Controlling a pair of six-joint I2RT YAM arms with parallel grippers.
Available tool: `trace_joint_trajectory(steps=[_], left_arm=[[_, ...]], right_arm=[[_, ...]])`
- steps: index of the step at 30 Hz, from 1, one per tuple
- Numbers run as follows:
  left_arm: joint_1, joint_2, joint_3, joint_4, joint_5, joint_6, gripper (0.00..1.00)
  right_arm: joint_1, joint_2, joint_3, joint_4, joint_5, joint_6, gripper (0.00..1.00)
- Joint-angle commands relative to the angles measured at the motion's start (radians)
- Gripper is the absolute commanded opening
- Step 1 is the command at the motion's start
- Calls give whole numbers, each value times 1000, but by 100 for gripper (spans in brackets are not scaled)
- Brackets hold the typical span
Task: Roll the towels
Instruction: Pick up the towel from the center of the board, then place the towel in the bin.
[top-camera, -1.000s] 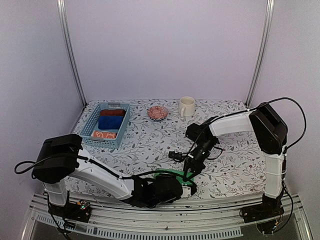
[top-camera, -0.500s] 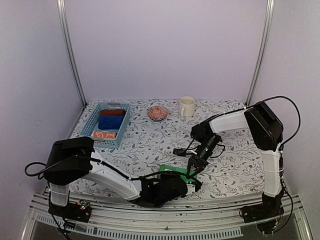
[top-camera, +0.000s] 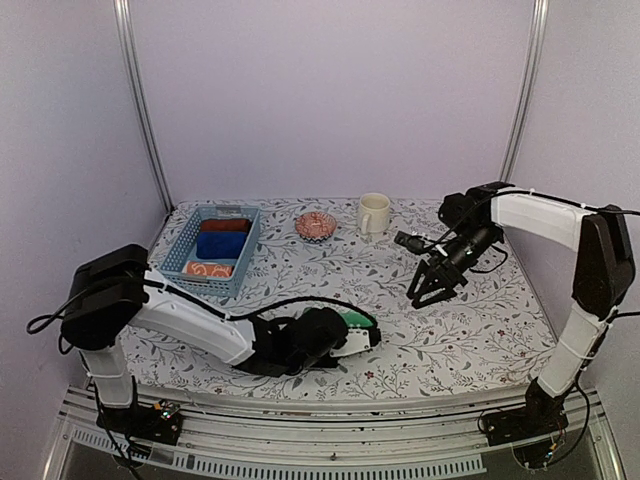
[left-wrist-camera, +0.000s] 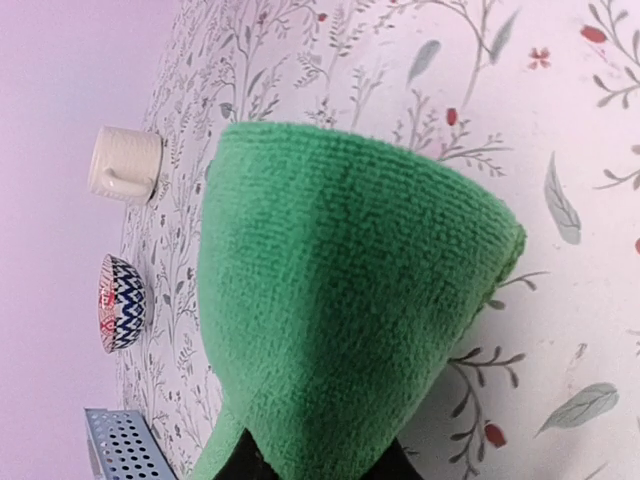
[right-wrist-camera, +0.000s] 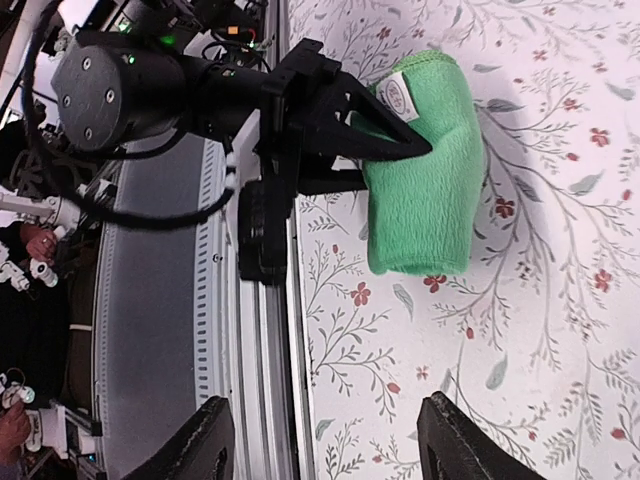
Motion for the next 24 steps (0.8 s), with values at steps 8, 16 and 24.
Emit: trace_joint_trajectory(steps=[8,16,24], left_arm=[[142,-243,37,-202,134,27,0],[341,-417,-3,-229,113,122,0],[655,-569,-89,-203,327,269,0]], right_arm=[[-76,-37,-186,117,-57,-9,72],[-76,-15,-207,151,-93,-10,99],[-75,-61,-257,270,-45,52,99]])
